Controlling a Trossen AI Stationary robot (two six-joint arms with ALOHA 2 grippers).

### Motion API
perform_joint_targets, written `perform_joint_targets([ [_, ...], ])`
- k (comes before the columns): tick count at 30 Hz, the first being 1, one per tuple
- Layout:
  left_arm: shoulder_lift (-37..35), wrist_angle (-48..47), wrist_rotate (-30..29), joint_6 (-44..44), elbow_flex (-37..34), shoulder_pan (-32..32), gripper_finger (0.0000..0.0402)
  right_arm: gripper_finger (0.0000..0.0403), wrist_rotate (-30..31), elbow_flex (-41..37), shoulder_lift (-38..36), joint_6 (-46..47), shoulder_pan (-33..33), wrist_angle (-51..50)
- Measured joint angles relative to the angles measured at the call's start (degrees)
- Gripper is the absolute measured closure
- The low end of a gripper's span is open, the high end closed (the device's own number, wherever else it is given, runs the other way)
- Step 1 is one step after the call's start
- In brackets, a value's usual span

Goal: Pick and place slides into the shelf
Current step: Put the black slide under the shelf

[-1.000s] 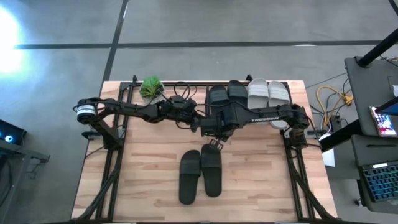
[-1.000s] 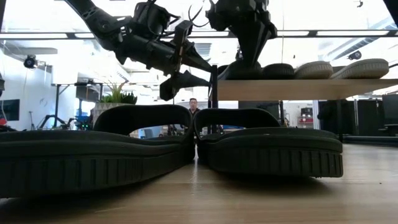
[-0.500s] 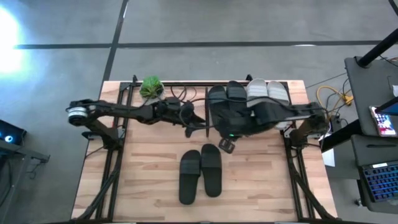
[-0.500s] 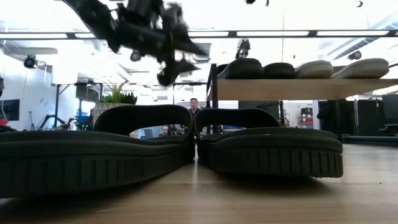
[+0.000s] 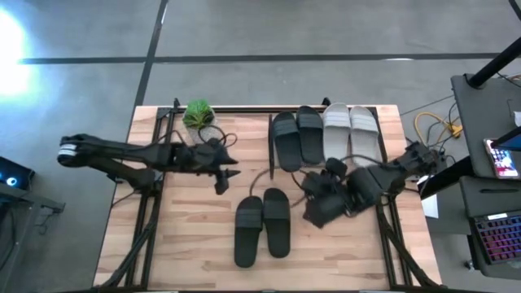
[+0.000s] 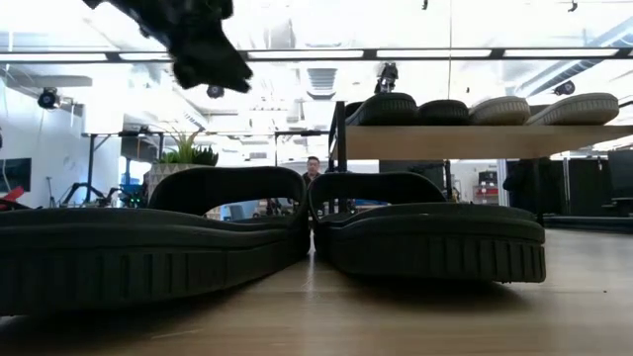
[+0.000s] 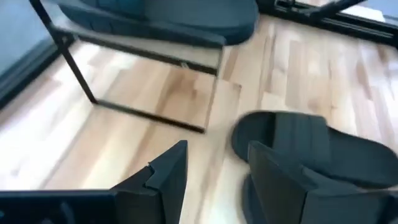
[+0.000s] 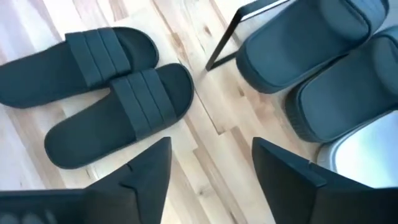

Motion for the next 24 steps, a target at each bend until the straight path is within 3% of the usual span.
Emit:
perform_joint_targets([
  [9, -1.91, -12.56, -8.41, -17.13, 0.0, -13.03, 0.0251, 0.0165, 0.77, -8.78, 0.0, 7.72, 7.25, 1.55],
  [18, 1.27, -15.09, -15.53, -30.4, 0.0, -29.4, 0.0284, 0.0172, 0.79, -23.04, 1.24, 15.35, 12.31, 29.57],
  [24, 3.79, -20.2, -15.55, -34.35, 0.0, -35.16, 0.0286, 0.0172, 0.69, -25.38, 7.41, 17.85, 12.11, 41.16],
])
